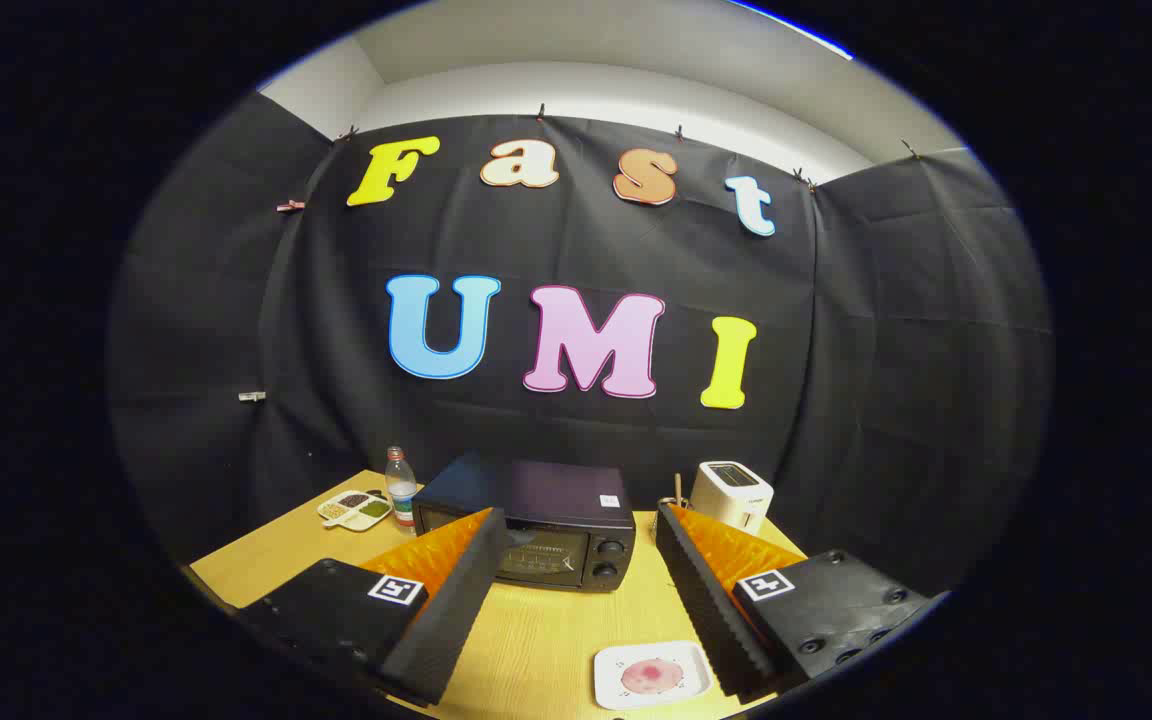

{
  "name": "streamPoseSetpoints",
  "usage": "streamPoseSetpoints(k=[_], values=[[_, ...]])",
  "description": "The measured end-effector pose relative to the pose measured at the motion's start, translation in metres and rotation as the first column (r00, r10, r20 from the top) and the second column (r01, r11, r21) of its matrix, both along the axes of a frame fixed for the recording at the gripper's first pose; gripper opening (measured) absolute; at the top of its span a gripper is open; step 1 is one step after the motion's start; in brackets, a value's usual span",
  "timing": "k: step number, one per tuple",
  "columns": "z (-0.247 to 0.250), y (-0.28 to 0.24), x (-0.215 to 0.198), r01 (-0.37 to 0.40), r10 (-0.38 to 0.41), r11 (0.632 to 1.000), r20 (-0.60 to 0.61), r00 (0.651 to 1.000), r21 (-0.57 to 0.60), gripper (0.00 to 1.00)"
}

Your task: Open the toaster oven, put the food inside, and close the toaster oven door.

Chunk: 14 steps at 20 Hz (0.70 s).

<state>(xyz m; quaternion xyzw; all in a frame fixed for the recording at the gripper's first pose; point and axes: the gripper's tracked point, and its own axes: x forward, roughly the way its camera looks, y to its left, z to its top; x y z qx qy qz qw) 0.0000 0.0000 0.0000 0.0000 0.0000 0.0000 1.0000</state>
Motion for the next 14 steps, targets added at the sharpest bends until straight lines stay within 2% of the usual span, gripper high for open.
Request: streamPoseSetpoints(k=[8,14], values=[[-0.002,-0.007,0.006,0.008,-0.008,0.998,-0.012,1.0,0.054,0.98],[-0.001,-0.009,0.004,0.016,-0.016,0.999,-0.014,1.0,0.038,0.98]])
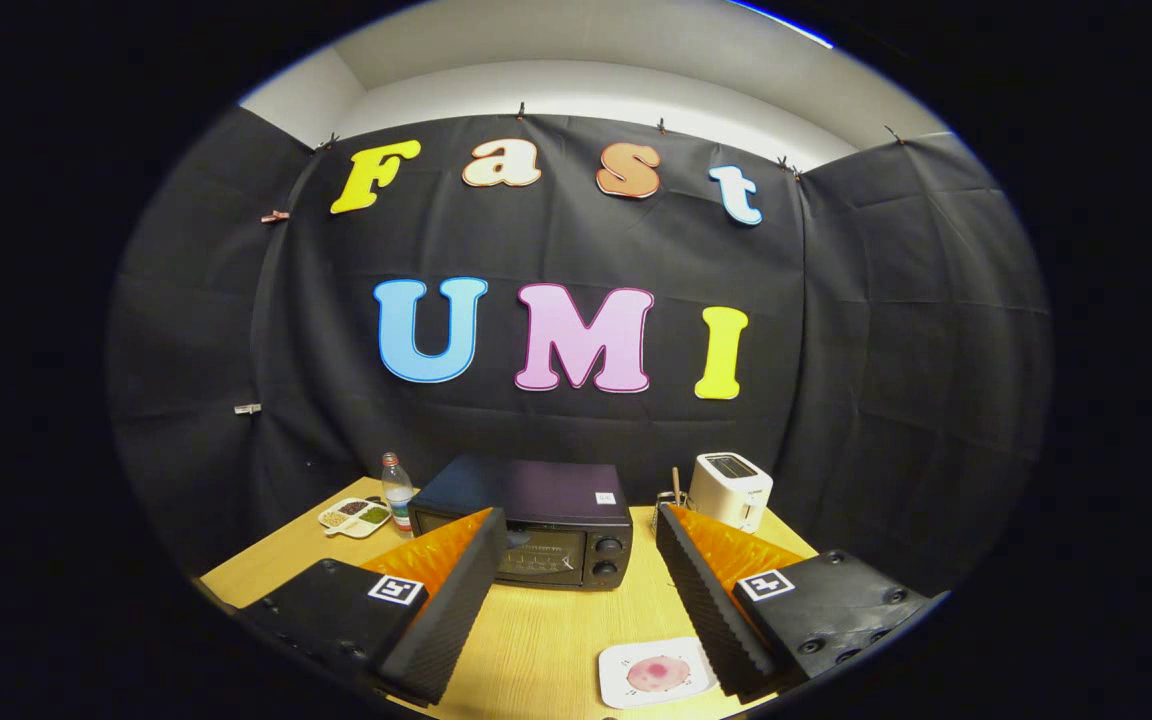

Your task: Open the toaster oven, put the food inside, and close the toaster oven door.

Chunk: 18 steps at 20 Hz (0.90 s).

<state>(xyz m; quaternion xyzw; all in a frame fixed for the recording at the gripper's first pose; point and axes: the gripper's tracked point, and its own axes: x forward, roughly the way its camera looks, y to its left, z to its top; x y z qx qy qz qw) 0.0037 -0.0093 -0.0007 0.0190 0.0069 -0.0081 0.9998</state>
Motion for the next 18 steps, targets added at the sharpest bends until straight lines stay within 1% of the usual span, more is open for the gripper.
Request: streamPoseSetpoints(k=[6,10,14,18], values=[[-0.002,0.011,-0.001,-0.012,0.012,1.0,0.002,1.0,0.002,0.98],[-0.012,0.028,0.008,-0.027,0.027,1.0,-0.011,1.0,0.008,0.98],[-0.02,0.055,0.03,-0.05,0.05,0.999,-0.028,0.998,-0.002,0.98],[-0.038,0.084,0.072,-0.072,0.075,0.997,-0.075,0.994,0.038,0.98]])
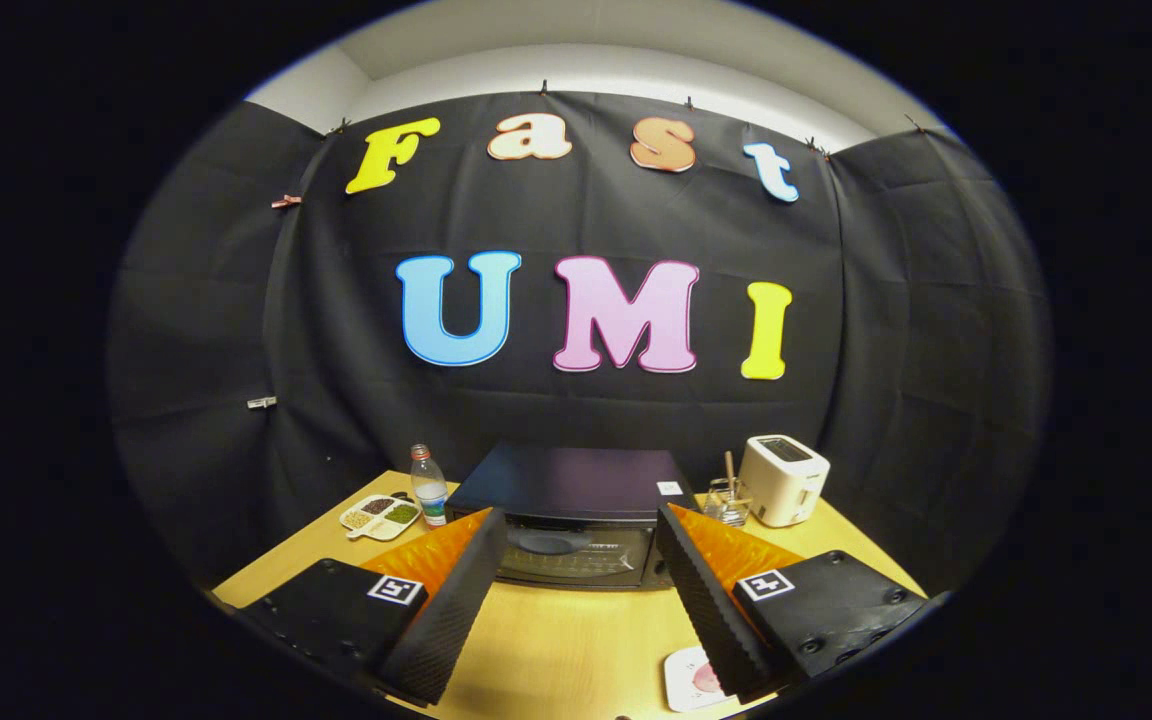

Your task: Open the toaster oven, put the food inside, and close the toaster oven door.

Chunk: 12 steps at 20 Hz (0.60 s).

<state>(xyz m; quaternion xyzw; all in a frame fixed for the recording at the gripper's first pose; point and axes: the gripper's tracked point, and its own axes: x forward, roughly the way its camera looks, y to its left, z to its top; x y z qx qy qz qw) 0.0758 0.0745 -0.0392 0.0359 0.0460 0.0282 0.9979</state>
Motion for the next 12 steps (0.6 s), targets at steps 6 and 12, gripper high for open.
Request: streamPoseSetpoints(k=[6,12], values=[[-0.037,0.034,0.079,-0.028,0.029,0.999,-0.063,0.998,0.023,0.98],[-0.088,0.034,0.147,0.045,-0.037,0.998,-0.155,0.987,0.046,0.98]])
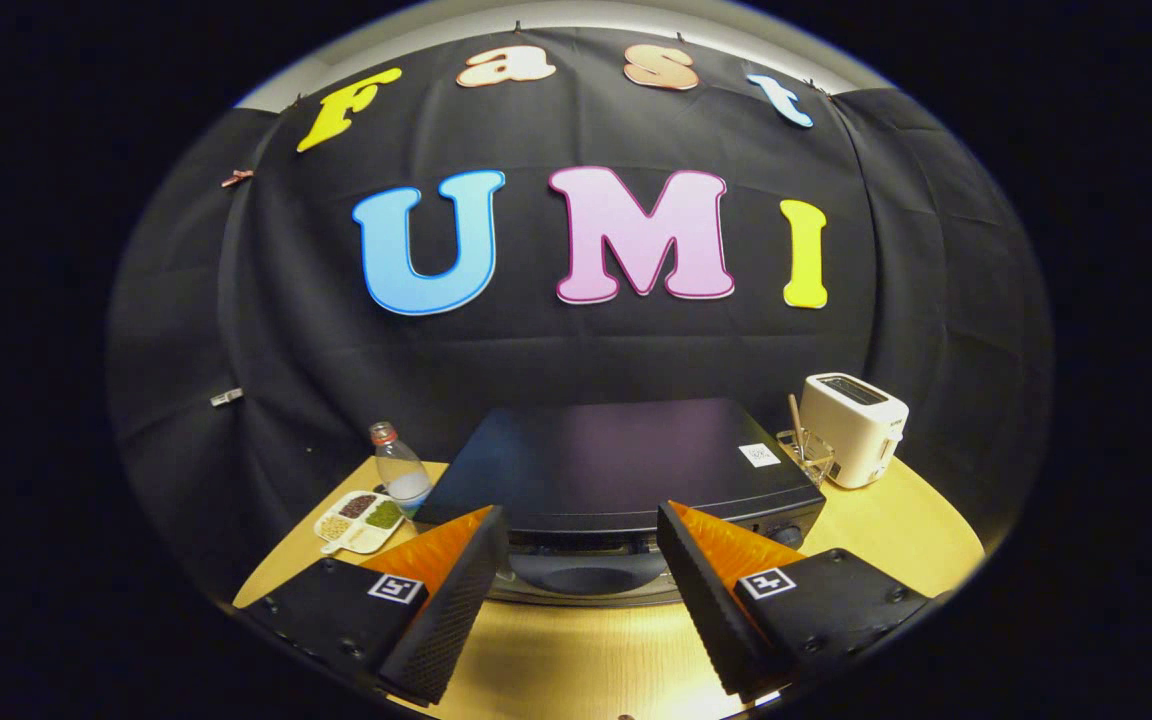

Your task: Open the toaster oven, put the food inside, and close the toaster oven door.

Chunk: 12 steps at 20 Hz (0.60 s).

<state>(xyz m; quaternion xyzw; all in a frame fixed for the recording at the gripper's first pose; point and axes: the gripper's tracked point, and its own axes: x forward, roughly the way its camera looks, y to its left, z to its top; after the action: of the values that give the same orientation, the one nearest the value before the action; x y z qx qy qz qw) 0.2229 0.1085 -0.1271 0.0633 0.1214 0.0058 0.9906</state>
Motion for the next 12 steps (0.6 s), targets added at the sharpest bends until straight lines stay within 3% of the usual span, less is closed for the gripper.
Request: streamPoseSetpoints(k=[8,12], values=[[-0.049,0.004,0.021,0.001,-0.004,1.0,-0.111,0.994,-0.022,0.98],[-0.047,0.001,0.021,0.013,-0.015,1.0,-0.088,0.996,-0.024,0.99]])
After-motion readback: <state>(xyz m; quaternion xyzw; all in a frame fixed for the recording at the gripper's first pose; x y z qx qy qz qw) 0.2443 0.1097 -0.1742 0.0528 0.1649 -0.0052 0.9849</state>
